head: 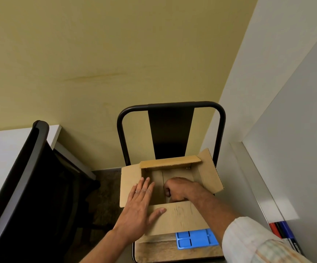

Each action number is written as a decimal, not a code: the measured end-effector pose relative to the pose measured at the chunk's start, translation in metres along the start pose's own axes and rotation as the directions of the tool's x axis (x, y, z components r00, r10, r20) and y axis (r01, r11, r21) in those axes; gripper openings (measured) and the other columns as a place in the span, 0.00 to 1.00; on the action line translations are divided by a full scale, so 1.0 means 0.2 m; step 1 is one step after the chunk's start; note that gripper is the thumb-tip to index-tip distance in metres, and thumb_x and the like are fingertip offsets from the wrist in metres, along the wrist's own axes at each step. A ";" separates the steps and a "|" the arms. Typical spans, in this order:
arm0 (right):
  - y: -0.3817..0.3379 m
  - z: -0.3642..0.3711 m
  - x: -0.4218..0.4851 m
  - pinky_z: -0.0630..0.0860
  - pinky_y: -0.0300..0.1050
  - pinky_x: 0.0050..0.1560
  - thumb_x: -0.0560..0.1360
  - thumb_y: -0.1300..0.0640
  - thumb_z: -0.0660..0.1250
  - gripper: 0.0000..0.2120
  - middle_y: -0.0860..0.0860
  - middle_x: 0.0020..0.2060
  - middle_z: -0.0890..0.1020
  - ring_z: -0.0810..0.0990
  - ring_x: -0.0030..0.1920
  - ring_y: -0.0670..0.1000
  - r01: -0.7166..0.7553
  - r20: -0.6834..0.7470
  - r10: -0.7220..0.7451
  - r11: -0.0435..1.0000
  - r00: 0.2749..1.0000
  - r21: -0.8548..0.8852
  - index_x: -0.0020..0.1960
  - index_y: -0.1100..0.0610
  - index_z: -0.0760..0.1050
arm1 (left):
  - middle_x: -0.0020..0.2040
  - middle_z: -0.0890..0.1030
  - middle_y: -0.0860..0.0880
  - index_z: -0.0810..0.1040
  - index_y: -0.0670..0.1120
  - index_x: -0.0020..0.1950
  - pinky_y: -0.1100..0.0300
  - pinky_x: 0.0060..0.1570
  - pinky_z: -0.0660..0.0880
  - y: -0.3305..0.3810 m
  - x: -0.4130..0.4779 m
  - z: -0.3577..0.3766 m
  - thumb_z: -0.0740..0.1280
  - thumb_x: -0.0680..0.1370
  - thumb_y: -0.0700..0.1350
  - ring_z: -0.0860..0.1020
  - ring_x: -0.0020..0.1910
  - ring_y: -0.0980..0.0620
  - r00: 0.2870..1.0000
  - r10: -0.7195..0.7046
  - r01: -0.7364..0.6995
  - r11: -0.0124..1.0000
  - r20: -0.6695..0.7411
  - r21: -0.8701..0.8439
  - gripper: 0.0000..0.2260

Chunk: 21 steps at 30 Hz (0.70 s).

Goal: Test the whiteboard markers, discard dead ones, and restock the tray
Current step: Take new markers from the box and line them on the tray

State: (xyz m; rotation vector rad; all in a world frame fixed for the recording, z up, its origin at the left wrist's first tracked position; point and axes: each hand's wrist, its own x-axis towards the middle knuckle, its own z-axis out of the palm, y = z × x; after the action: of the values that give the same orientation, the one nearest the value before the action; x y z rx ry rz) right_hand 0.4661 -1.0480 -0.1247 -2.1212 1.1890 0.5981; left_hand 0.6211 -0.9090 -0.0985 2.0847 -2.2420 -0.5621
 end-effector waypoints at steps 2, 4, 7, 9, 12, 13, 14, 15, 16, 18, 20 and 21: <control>0.00 0.00 0.01 0.72 0.44 0.36 0.72 0.57 0.73 0.07 0.51 0.44 0.81 0.79 0.44 0.51 0.031 -0.002 -0.031 0.999 1.000 -0.026 0.48 0.50 0.78 | 0.79 0.29 0.54 0.35 0.54 0.81 0.59 0.74 0.26 0.00 0.00 0.00 0.45 0.80 0.72 0.22 0.74 0.60 1.000 0.003 -0.003 1.000 -0.004 0.006 0.38; -0.01 0.01 0.00 0.73 0.44 0.37 0.72 0.56 0.74 0.07 0.50 0.43 0.80 0.79 0.43 0.51 0.049 -0.025 -0.050 0.998 0.998 -0.050 0.48 0.49 0.78 | 0.79 0.30 0.55 0.36 0.54 0.81 0.61 0.72 0.24 0.00 0.00 0.00 0.46 0.80 0.72 0.23 0.74 0.60 1.000 0.008 -0.008 1.000 -0.015 -0.005 0.38; 0.00 0.02 0.01 0.74 0.46 0.40 0.72 0.54 0.74 0.09 0.51 0.45 0.81 0.79 0.45 0.52 0.071 -0.045 -0.076 0.993 0.996 -0.094 0.50 0.50 0.78 | 0.80 0.31 0.54 0.37 0.54 0.82 0.61 0.72 0.24 -0.01 0.00 0.01 0.46 0.80 0.73 0.23 0.74 0.60 1.000 0.009 -0.009 1.000 -0.023 -0.013 0.38; 0.00 0.03 0.01 0.75 0.47 0.42 0.72 0.53 0.75 0.10 0.51 0.46 0.81 0.79 0.47 0.52 0.081 -0.034 -0.086 0.989 0.996 -0.121 0.51 0.51 0.78 | 0.80 0.30 0.54 0.37 0.53 0.82 0.60 0.73 0.25 -0.01 0.00 0.01 0.45 0.80 0.73 0.23 0.74 0.59 1.000 0.011 -0.011 1.000 -0.019 0.002 0.38; 0.00 0.04 0.02 0.78 0.48 0.47 0.72 0.54 0.75 0.12 0.53 0.49 0.81 0.79 0.49 0.53 0.073 -0.035 -0.079 0.986 0.996 -0.147 0.54 0.52 0.79 | 0.80 0.31 0.54 0.37 0.54 0.81 0.60 0.73 0.25 -0.01 0.00 0.01 0.45 0.80 0.73 0.24 0.75 0.59 1.000 0.012 -0.012 1.000 -0.022 -0.014 0.38; 0.00 0.04 0.01 0.78 0.49 0.48 0.73 0.55 0.75 0.11 0.53 0.49 0.80 0.79 0.50 0.53 0.069 -0.042 -0.076 0.987 0.996 -0.146 0.54 0.52 0.78 | 0.80 0.31 0.54 0.37 0.54 0.81 0.60 0.73 0.25 -0.01 0.00 0.01 0.45 0.80 0.73 0.23 0.74 0.59 1.000 0.013 -0.013 1.000 -0.016 -0.007 0.38; 0.00 0.03 0.00 0.78 0.49 0.49 0.73 0.55 0.74 0.11 0.53 0.50 0.80 0.78 0.50 0.53 0.066 -0.052 -0.074 0.989 0.996 -0.134 0.54 0.52 0.78 | 0.80 0.31 0.54 0.37 0.53 0.82 0.60 0.73 0.25 -0.01 0.00 0.01 0.45 0.80 0.73 0.23 0.74 0.59 1.000 0.013 -0.013 1.000 -0.014 -0.004 0.38; 0.01 0.02 -0.01 0.78 0.49 0.49 0.73 0.55 0.74 0.11 0.52 0.49 0.80 0.78 0.50 0.52 0.066 -0.066 -0.074 0.992 0.995 -0.111 0.53 0.51 0.78 | 0.80 0.31 0.54 0.37 0.53 0.82 0.60 0.73 0.25 -0.01 0.00 0.00 0.45 0.80 0.73 0.23 0.74 0.59 1.000 0.014 -0.014 1.000 -0.015 -0.003 0.38; 0.01 0.00 -0.02 0.77 0.49 0.49 0.73 0.55 0.74 0.11 0.51 0.49 0.80 0.78 0.50 0.52 0.070 -0.088 -0.078 0.994 0.993 -0.088 0.53 0.51 0.78 | 0.80 0.31 0.53 0.37 0.53 0.82 0.59 0.74 0.26 -0.01 0.01 0.00 0.45 0.80 0.72 0.23 0.74 0.59 1.000 0.015 -0.015 1.000 -0.019 -0.003 0.38; 0.02 -0.04 -0.05 0.77 0.48 0.50 0.74 0.55 0.73 0.11 0.50 0.51 0.81 0.78 0.51 0.51 0.080 -0.164 -0.086 0.996 0.983 -0.039 0.55 0.50 0.78 | 0.81 0.32 0.53 0.38 0.52 0.82 0.59 0.74 0.26 -0.01 0.01 -0.01 0.45 0.80 0.72 0.24 0.75 0.59 0.999 0.022 -0.022 1.000 -0.028 -0.006 0.38; 0.02 -0.06 -0.11 0.77 0.48 0.52 0.75 0.54 0.72 0.12 0.49 0.53 0.81 0.79 0.53 0.50 0.103 -0.259 -0.090 0.994 0.962 0.039 0.58 0.50 0.79 | 0.81 0.32 0.52 0.37 0.52 0.82 0.60 0.74 0.26 0.01 0.00 -0.02 0.45 0.80 0.72 0.24 0.75 0.59 0.998 0.025 -0.025 1.000 -0.049 -0.006 0.38; 0.01 -0.07 -0.14 0.77 0.48 0.54 0.76 0.54 0.72 0.13 0.48 0.54 0.81 0.79 0.54 0.49 0.126 -0.298 -0.098 0.989 0.950 0.076 0.59 0.49 0.78 | 0.81 0.32 0.53 0.37 0.52 0.82 0.61 0.73 0.25 0.02 0.00 -0.03 0.45 0.80 0.72 0.24 0.75 0.59 0.997 0.023 -0.024 1.000 -0.068 -0.013 0.38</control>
State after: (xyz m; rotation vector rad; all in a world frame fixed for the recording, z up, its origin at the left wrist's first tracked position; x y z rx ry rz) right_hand 0.4510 -1.0431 -0.0974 -2.2322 1.2148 0.1742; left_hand 0.6197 -0.9112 -0.0918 2.0364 -2.2164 -0.4955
